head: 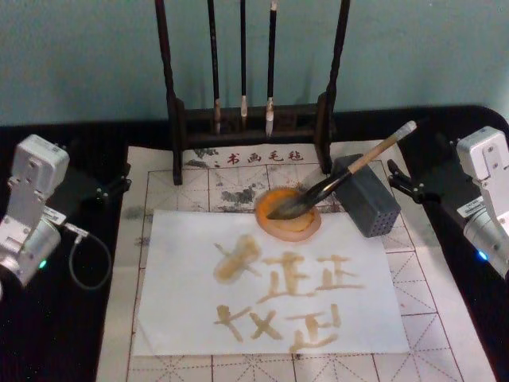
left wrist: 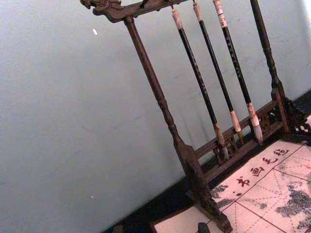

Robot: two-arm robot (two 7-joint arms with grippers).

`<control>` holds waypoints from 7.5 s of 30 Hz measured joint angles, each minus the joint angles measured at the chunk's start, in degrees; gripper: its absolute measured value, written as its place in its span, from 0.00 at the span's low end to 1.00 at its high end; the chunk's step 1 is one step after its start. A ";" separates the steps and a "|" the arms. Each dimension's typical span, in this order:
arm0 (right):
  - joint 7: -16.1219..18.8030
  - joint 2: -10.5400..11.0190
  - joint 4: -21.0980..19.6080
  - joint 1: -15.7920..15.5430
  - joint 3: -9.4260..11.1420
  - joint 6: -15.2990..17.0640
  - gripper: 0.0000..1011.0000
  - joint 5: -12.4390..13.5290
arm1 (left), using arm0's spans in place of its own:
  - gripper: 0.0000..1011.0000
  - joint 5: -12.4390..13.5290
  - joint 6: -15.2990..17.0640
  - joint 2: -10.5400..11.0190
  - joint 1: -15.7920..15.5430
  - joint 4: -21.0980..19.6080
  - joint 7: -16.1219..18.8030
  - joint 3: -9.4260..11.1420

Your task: Pick up the brush from the inkstone, write on the paper, then place the brush back to its original position.

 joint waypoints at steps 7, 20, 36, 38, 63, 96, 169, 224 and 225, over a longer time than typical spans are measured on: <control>0.00 0.00 0.00 0.00 0.00 0.00 0.99 0.00 | 0.99 0.00 0.00 0.00 0.00 0.00 0.00 0.00; 0.00 0.00 0.00 0.00 0.00 0.00 0.99 0.00 | 0.99 0.00 0.00 0.00 0.00 0.00 0.00 0.00; 0.00 0.00 0.00 0.00 0.00 0.01 0.99 0.00 | 0.99 0.00 0.00 0.00 0.00 0.00 0.00 0.00; 0.00 0.00 0.00 0.00 0.00 0.00 0.99 0.00 | 0.99 0.00 0.00 0.00 0.00 0.00 0.00 0.00; 0.00 0.00 0.00 0.00 0.00 0.01 0.99 0.00 | 0.99 0.00 0.00 0.00 0.00 0.00 0.00 0.00; 4.10 -0.76 -2.40 -2.48 3.51 2.23 0.99 4.98 | 0.99 0.00 0.00 0.00 0.00 0.00 0.00 0.00; 2.13 -19.85 3.24 2.54 16.95 23.81 0.99 52.62 | 0.99 0.00 0.00 0.00 0.00 0.00 0.00 0.00; 2.27 -18.68 7.28 5.79 13.91 20.86 0.72 54.56 | 0.99 0.00 0.00 0.00 0.00 0.00 0.00 0.00; 2.27 -18.68 7.28 5.79 13.91 20.86 0.70 54.56 | 0.99 0.00 0.00 0.00 0.00 0.01 0.00 0.00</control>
